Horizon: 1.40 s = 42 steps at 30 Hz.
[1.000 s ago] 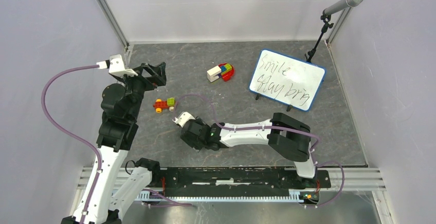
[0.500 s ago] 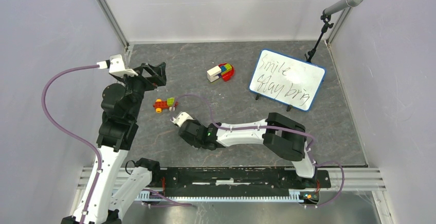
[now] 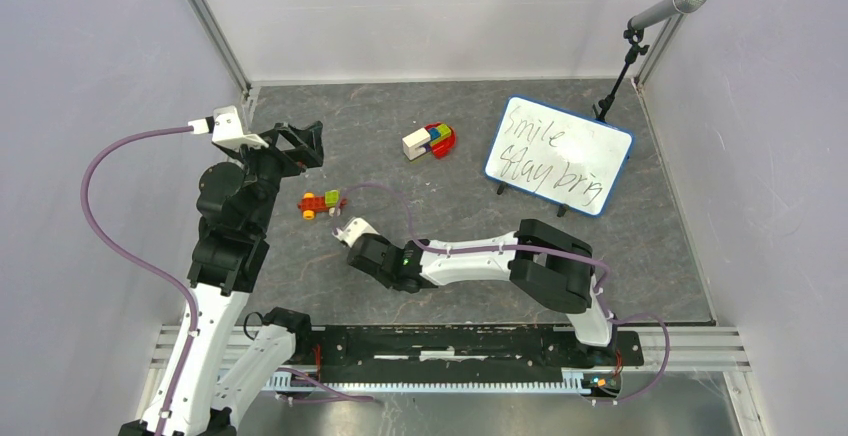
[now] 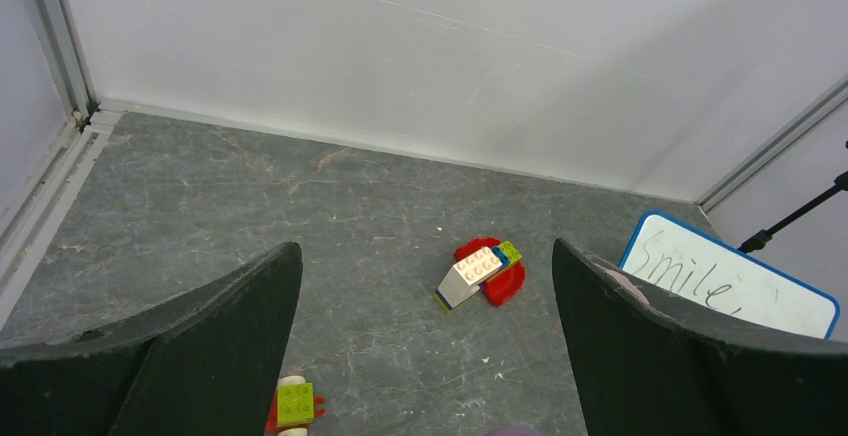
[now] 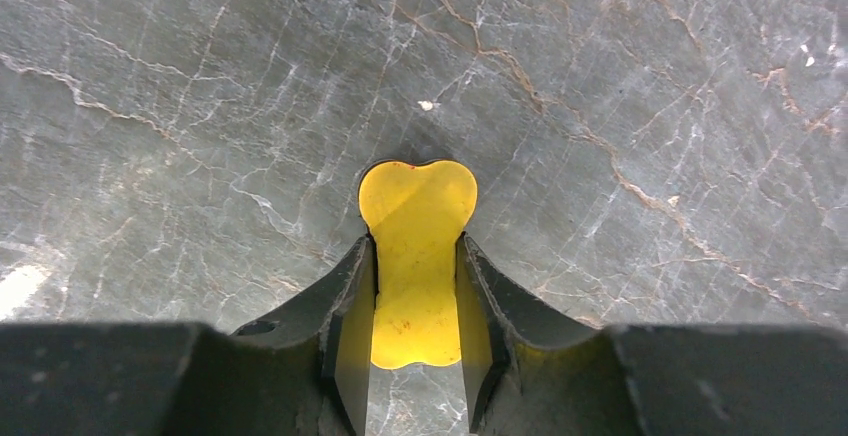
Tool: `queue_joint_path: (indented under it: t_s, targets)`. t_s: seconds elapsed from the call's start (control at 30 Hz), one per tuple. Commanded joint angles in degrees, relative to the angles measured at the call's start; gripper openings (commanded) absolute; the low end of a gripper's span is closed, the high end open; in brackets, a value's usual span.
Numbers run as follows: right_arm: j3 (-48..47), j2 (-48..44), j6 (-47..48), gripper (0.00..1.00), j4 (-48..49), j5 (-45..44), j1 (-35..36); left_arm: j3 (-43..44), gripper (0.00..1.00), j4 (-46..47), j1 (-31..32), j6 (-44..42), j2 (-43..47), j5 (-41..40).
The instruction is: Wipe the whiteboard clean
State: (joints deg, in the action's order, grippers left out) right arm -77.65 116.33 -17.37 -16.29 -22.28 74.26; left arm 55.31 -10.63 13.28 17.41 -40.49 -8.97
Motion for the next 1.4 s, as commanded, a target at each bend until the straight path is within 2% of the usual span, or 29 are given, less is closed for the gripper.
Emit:
queue_joint_path:
  t_s: [0.0, 0.13, 0.27, 0.5, 0.67, 0.83, 1.0, 1.13, 1.37]
  targets:
    - [-0.3, -3.0, -0.7, 0.32, 0.4, -3.9, 0.4, 0.8, 1.0, 1.4, 0.3, -1.9, 0.2, -1.1]
    - [3.5, -8.1, -0.1, 0.26, 1.4, -9.3, -0.9, 0.7, 1.0, 1.3, 0.6, -2.0, 0.4, -1.4]
    - [8.8, -13.7, 0.9, 0.26, 1.7, -13.8, -7.1, 0.9, 1.0, 1.3, 1.1, -2.6, 0.4, -1.5]
    - [12.4, -20.9, 6.3, 0.26, -0.4, -20.3, -26.7, 0.5, 1.0, 1.2, 7.8, -4.4, -1.3, -4.9]
    - [8.6, -22.5, 10.9, 0.26, 1.0, -23.0, -40.4, -0.6, 1.0, 1.6, 13.9, -5.5, -2.7, -8.7]
    - [3.9, -21.2, 12.6, 0.26, 1.8, -22.7, -49.5, -1.8, 1.0, 2.5, 18.1, -5.7, -3.6, -11.4]
    - [0.0, -19.0, 14.3, 0.26, 1.2, -22.3, -53.4, -2.3, 1.0, 2.9, 19.4, -6.0, -4.1, -12.8]
    - [0.1, -18.5, 16.9, 0.27, 4.6, -22.7, -54.3, -2.3, 1.0, 2.8, 19.4, -5.7, -4.4, -12.6]
    - [-1.7, -16.3, 19.3, 0.28, 4.7, -21.3, -55.4, -1.9, 1.0, 2.5, 19.4, -5.5, -5.3, -11.6]
